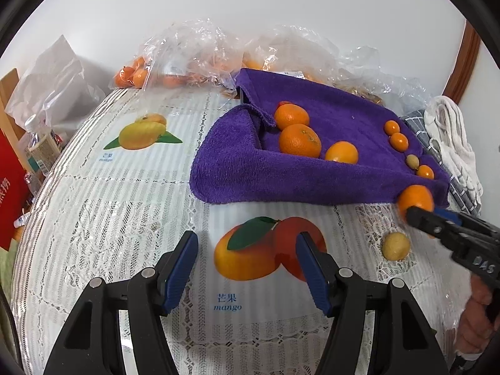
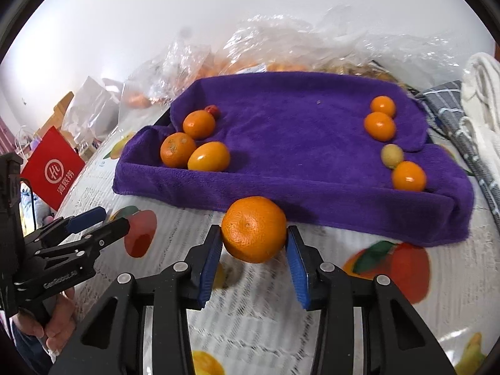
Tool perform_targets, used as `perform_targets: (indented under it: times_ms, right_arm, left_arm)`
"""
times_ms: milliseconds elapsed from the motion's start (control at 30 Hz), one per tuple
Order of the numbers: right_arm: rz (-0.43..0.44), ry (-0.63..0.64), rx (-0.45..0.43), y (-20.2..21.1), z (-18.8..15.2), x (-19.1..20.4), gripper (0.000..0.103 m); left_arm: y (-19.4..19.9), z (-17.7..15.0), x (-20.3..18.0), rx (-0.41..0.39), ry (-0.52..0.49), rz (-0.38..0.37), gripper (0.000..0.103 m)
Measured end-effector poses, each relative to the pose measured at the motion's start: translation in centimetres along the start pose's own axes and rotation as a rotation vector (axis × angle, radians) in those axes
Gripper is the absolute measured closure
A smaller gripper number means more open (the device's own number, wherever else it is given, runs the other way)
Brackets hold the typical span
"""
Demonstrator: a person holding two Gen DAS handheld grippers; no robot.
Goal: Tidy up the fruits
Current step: 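Grasp the large tangerine on the sheet with the right tool, then lower the open left tool toward the small brownish round fruit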
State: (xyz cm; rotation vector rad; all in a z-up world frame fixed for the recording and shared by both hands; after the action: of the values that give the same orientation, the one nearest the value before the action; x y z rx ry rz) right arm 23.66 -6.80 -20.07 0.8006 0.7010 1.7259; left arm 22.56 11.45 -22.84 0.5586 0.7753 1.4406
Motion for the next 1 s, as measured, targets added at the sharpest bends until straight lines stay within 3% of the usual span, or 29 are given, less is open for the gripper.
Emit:
perform_targets:
  times_ms: [433, 1000]
  right_arm:
    - [-0.096, -0.050, -0.014, 3.5, -2.2, -5.0, 0.062]
    - [-0.131, -0.035, 0.035, 1.5, -3.0, -5.3, 0.061]
  left_arm:
    - [0.1, -0.2, -0.6, -0.006, -0.023, 0.014, 0.040]
    - [0.1, -0.3, -0.8, -0.004, -0.038, 0.010, 0.040]
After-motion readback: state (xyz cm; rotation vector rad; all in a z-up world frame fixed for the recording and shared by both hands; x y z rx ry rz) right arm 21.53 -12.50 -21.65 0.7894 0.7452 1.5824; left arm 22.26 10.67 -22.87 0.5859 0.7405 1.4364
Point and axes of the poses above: each gripper's, at about its wrist camera, not at the fingertips, and y roughly against the way its jaws point, x to its left, z to its top, the point moved 5 cm from there along -y, roughly the way its jaws point, and after that the axes turned 4 degrees about -x, right-handed, at the moved point
